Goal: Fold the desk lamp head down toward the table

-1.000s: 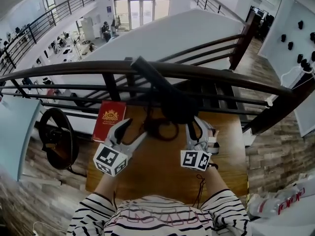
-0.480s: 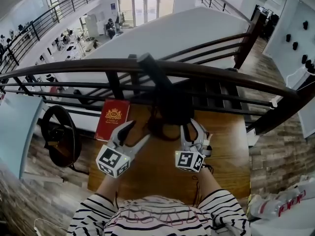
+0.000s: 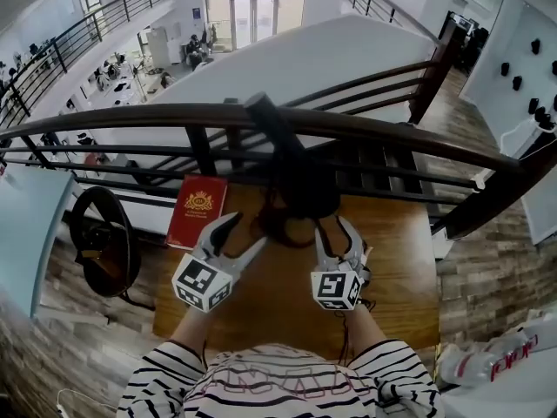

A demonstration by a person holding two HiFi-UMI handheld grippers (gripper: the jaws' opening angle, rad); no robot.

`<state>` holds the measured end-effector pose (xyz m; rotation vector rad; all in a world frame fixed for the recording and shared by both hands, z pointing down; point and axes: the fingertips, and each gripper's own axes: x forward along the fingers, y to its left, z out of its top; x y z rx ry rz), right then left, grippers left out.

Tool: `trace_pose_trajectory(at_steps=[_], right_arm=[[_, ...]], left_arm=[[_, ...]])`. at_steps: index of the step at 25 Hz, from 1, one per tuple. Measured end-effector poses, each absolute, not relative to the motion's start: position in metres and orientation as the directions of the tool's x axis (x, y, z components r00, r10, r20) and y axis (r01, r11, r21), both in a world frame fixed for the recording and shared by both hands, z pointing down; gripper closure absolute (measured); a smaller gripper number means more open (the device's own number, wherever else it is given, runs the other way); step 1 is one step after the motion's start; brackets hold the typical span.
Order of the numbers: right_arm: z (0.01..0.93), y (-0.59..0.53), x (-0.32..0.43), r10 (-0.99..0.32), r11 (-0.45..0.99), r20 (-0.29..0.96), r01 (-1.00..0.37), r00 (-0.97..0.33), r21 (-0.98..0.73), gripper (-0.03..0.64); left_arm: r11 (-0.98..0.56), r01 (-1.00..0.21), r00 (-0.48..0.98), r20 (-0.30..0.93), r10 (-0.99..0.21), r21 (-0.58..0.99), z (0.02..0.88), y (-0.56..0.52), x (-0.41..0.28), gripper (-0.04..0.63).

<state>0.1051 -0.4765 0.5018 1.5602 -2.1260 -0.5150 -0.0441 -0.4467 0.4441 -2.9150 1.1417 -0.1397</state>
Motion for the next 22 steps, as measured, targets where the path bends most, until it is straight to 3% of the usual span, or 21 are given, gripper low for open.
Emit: trace_pose_trajectory(at_steps=[10, 22], right_arm=[[0.464, -0.407, 0.100, -0.928, 0.372, 0.096, -0.913, -0.360, 0.166, 0.454], [0.436, -0.328, 0.093, -0.864, 0.502, 0.029, -0.864, -0.503, -0.025, 0.602]], left_arm=[[-0.728, -0.685, 0.725, 0.072, -0.685, -0.029, 0.446, -0.407, -0.038, 0.322], [-0.686, -0.727, 0.686, 0.060, -0.725, 0.031, 0.463, -0.350, -0.033, 0.396]])
